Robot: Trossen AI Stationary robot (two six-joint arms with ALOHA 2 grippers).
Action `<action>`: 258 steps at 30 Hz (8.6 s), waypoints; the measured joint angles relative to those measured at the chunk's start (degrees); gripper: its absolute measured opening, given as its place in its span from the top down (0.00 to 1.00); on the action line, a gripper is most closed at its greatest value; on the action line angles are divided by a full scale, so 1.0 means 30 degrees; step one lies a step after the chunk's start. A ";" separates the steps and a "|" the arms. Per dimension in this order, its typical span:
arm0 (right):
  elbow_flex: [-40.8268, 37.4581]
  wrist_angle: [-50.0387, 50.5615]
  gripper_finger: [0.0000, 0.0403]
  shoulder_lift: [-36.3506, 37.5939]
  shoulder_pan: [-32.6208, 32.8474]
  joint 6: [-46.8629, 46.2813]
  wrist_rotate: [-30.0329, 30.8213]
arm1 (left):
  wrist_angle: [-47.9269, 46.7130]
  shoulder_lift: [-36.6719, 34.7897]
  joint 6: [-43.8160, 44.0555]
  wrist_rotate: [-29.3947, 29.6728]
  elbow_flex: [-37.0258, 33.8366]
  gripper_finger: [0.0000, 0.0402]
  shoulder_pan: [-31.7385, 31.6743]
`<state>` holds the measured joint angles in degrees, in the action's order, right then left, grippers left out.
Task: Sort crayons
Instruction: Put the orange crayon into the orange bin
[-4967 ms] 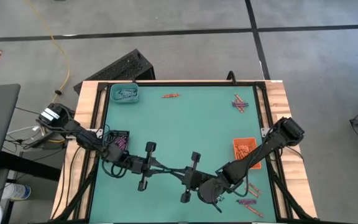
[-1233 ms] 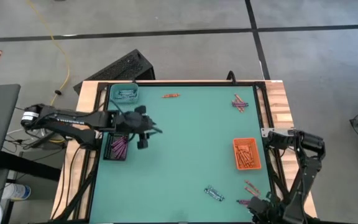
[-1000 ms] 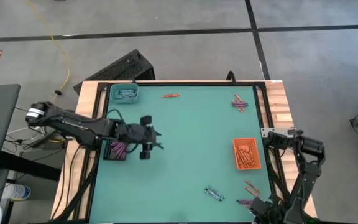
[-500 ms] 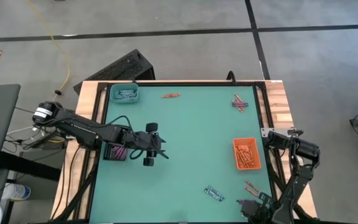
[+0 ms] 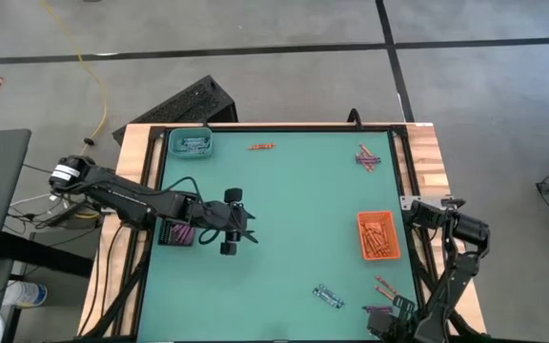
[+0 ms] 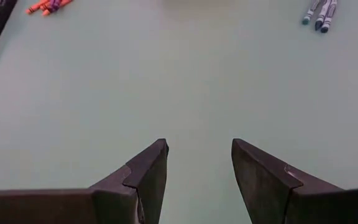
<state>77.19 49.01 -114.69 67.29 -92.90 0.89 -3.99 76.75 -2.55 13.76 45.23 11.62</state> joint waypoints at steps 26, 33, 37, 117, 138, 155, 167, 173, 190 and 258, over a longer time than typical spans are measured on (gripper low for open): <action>0.4857 0.8075 1.00 -0.0141 -0.1732 0.2486 0.6189 | 0.0380 0.0000 0.0955 -0.0177 0.0000 0.58 0.1521; 0.5127 1.2399 1.00 -0.0109 -0.2773 0.0676 0.7778 | 0.0751 0.0080 0.1339 -0.0145 -0.0019 0.58 0.2209; 0.5128 1.3700 1.00 -0.0109 -0.3728 0.0668 0.7922 | 0.1914 0.0087 0.1388 -0.0182 -0.0480 0.58 0.2571; -0.7985 0.7998 0.80 1.2881 -0.9976 -0.0860 0.4204 | 1.1302 0.6334 -0.2497 -0.2448 -0.1093 0.58 0.6135; -0.6120 0.2485 0.80 1.1973 -0.4643 -0.0220 0.2172 | 1.1302 0.6331 -0.2526 -0.2310 -0.1093 0.58 0.6128; -0.6148 0.1718 0.80 0.6540 -0.1547 -0.2406 -0.0379 | 1.1743 0.6331 -0.2407 -0.2295 -0.1100 0.58 0.5916; -0.7313 0.2085 0.80 0.6543 -0.1605 -0.2885 -0.0364 | 1.2127 0.6324 -0.2238 -0.2302 -0.1100 0.58 0.5916; -0.8385 0.0082 0.80 0.6545 -0.1605 -0.3075 -0.0319 | 1.2176 0.6324 -0.2272 -0.2302 -0.1100 0.58 0.5916; -0.9288 -0.1332 0.98 0.6586 -0.1650 -0.3381 -0.0533 | 1.2093 0.6324 -0.2257 -0.2309 -0.1100 0.58 0.5923; -0.5697 1.1424 0.99 0.9755 -1.2594 0.3643 0.1192 | 1.0515 0.6324 -0.2308 -0.2317 -0.1100 0.58 0.6011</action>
<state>60.10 83.29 -85.43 29.51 -81.97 4.46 27.55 95.72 -9.47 6.81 41.93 29.65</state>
